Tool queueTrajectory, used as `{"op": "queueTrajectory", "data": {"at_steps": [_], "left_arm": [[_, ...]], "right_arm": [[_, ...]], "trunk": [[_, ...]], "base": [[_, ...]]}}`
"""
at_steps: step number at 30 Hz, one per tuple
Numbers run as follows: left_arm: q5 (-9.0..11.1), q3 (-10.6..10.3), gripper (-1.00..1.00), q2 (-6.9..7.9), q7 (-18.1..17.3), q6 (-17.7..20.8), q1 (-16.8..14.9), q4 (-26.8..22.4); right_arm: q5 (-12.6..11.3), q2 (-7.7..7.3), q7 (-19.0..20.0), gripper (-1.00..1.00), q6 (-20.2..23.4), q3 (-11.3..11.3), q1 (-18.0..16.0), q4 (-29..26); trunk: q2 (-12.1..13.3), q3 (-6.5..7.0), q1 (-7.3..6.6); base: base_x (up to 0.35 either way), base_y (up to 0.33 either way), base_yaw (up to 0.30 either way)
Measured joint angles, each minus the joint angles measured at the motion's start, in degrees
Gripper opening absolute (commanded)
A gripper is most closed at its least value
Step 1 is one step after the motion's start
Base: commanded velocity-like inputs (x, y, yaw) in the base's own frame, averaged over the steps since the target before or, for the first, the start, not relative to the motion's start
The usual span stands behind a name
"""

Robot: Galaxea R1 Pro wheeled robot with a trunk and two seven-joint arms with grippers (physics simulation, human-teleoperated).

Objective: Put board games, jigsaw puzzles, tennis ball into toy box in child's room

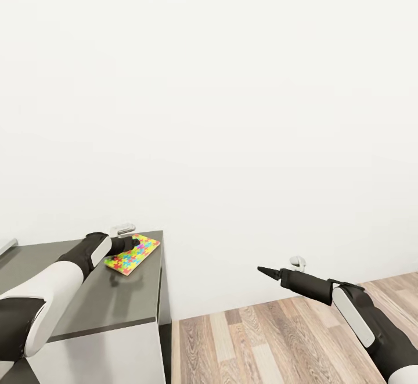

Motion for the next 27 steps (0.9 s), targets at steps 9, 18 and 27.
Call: {"op": "queueTrajectory", "data": {"at_steps": [9, 18, 27], "left_arm": [[-0.1, 0.0, 1.0, 0.02, 0.1, 0.0, 0.0, 0.0], [-0.2, 0.0, 1.0, 0.06, 0.7, 0.1, 0.0, 0.0], [-0.2, 0.0, 1.0, 0.05, 0.9, 0.4, 0.0, 0.0]], "right_arm": [[0.1, 0.08, 0.0, 1.0, 0.0, 0.0, 0.0, 0.0], [0.1, 0.09, 0.0, 1.0, 0.0, 0.0, 0.0, 0.0], [0.1, 0.1, 0.0, 1.0, 0.0, 0.1, 0.0, 0.0]], "trunk": [[0.0, 0.0, 0.0], [0.0, 0.04, 0.0], [0.0, 0.04, 0.0]], "base": [[0.0, 0.0, -0.003], [0.0, 0.0, -0.009], [0.0, 0.0, 0.0]]}}
